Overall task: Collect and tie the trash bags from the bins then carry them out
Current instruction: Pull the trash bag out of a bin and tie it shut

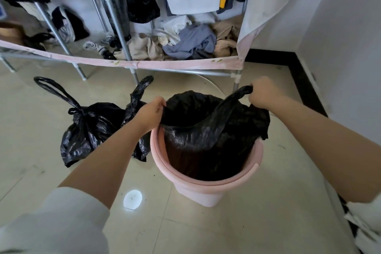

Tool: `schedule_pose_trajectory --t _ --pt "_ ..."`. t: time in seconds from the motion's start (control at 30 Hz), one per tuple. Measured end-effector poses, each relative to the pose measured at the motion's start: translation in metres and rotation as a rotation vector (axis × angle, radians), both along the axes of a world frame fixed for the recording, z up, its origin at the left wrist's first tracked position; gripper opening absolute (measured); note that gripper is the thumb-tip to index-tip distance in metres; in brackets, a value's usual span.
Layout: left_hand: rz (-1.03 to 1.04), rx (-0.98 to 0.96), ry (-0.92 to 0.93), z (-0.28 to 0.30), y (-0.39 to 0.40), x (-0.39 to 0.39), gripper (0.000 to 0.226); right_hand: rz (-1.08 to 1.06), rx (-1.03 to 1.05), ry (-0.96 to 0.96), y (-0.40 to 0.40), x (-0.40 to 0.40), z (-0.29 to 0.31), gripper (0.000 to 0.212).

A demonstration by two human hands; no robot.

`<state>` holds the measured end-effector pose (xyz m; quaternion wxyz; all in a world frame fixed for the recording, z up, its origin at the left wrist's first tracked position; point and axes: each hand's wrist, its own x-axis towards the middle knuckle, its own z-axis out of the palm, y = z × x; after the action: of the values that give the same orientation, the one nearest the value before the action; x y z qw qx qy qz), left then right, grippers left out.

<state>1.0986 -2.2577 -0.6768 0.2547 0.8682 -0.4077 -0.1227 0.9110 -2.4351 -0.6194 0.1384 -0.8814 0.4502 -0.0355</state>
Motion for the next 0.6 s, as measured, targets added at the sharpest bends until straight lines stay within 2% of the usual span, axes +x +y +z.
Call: schedule_pose_trajectory --t 0.07,0.13,0.23,0.3,0.37,0.43,0.47,0.53,0.57,0.6 --pt "-0.107 -0.006 0.027 0.011 -0.001 -0.008 0.013 0.072 -0.055 -0.084 -0.009 0.006 0.009 0.030" --pt "-0.258 0.067 -0.006 0.020 0.001 -0.019 0.010 0.102 -0.039 -0.243 -0.016 0.012 0.019 0.044" --pt "-0.428 0.246 -0.233 0.030 0.008 -0.033 0.020 0.075 0.080 -0.583 -0.016 0.020 0.031 0.048" --pt "-0.445 0.301 -0.355 0.036 0.011 -0.038 0.022 0.033 0.360 -0.861 -0.007 0.021 0.037 0.045" --pt "-0.486 0.318 -0.301 0.040 0.015 -0.040 0.023 0.011 0.730 -1.070 0.000 0.017 0.040 0.044" --pt "-0.375 0.240 -0.067 0.041 0.019 -0.034 0.029 -0.036 0.882 -1.024 0.001 0.010 0.036 0.038" --pt "-0.253 0.182 -0.020 0.038 0.019 -0.027 0.031 -0.067 0.844 -0.907 0.000 0.007 0.032 0.037" --pt "0.018 0.109 -0.102 0.025 0.014 -0.010 0.037 -0.062 0.535 -0.500 -0.003 0.002 0.023 0.024" --pt "0.146 0.123 -0.134 0.017 0.011 -0.001 0.040 -0.024 0.376 -0.292 -0.003 0.002 0.019 0.013" --pt "0.268 0.173 -0.119 0.010 0.008 0.009 0.044 0.006 0.268 -0.117 -0.002 0.002 0.016 0.013"
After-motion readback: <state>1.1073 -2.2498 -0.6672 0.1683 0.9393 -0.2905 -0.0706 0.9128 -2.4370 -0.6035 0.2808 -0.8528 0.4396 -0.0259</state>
